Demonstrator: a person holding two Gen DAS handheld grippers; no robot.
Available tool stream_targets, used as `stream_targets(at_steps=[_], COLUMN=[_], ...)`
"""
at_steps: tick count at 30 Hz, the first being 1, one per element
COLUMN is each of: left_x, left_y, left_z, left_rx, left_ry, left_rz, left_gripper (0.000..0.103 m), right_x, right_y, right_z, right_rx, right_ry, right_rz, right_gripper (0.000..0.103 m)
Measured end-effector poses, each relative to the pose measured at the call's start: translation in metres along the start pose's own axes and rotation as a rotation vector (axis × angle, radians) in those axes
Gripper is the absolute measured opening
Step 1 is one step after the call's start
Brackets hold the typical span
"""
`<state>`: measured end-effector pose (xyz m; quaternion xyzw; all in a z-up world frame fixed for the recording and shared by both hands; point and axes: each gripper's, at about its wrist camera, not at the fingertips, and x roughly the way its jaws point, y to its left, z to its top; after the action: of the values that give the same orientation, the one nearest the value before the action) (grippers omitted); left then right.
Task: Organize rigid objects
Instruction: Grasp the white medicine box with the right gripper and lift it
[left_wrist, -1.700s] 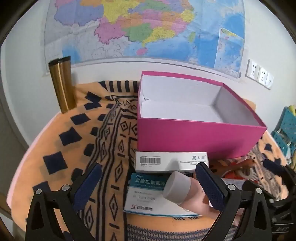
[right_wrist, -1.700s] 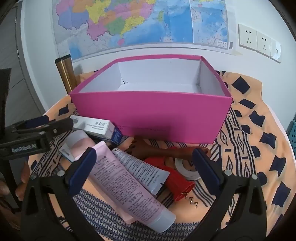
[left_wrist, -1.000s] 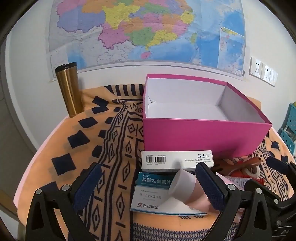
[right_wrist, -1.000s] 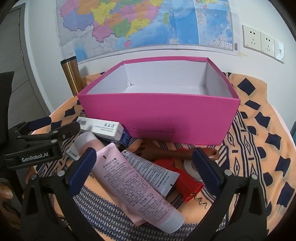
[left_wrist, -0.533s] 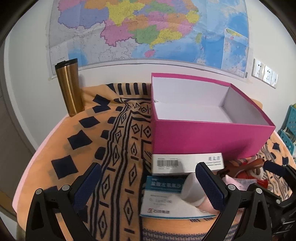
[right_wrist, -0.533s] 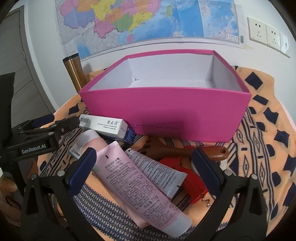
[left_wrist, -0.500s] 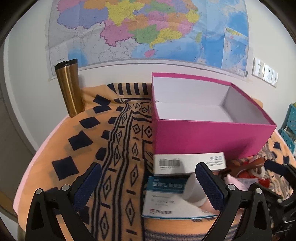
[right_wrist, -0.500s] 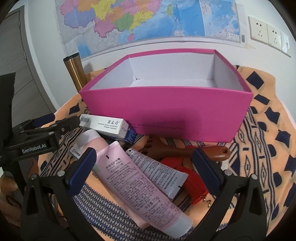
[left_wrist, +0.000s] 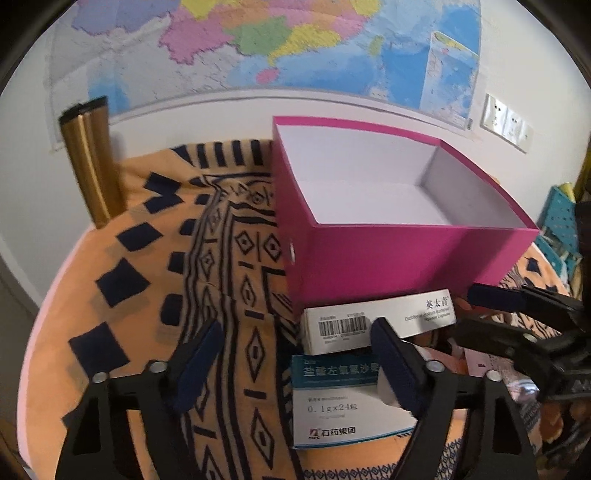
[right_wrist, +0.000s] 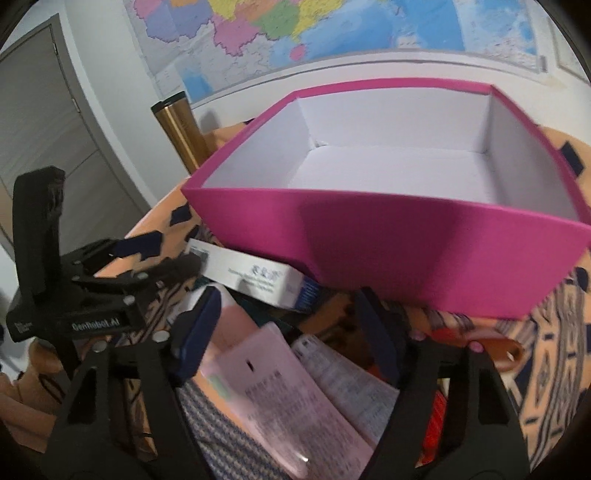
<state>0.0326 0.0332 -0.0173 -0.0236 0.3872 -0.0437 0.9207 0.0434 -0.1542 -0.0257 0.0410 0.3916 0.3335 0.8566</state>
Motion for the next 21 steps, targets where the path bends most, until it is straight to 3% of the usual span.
stream_targets(at_steps=[5, 9, 11, 15, 21], left_x=[0.003, 0.006, 0.007, 0.008, -0.003], left_y=[-0.002, -0.006, -0.008, -0.008, -0.013], left_z=[0.001, 0.004, 0.006, 0.007, 0.006], left_rx=[0.021, 0.046, 0.054, 0.055, 0.05], left_ry=[0.031, 0.059, 0.075, 0.083, 0.056], left_rz=[-0.089, -0.14, -0.175, -0.179, -0.163], left_gripper=[0.067, 0.058, 0.054, 0.054, 0.053], right_x=[0.018, 0.026, 0.029, 0.031, 0.024], right_y=[-0.005, -0.011, -0.012, -0.013, -0.005], right_z=[0.01, 0.013, 0.013, 0.014, 0.011], right_rx=[0.038, 0.079, 0.091, 0.101, 0.046], right_ry=[0.05, 0.082, 0.091, 0.096, 0.062], right_rz=[0.066, 0.123, 0.135, 0.154, 0.117], right_gripper=[0.062, 0.049, 0.049, 0.049, 0.046])
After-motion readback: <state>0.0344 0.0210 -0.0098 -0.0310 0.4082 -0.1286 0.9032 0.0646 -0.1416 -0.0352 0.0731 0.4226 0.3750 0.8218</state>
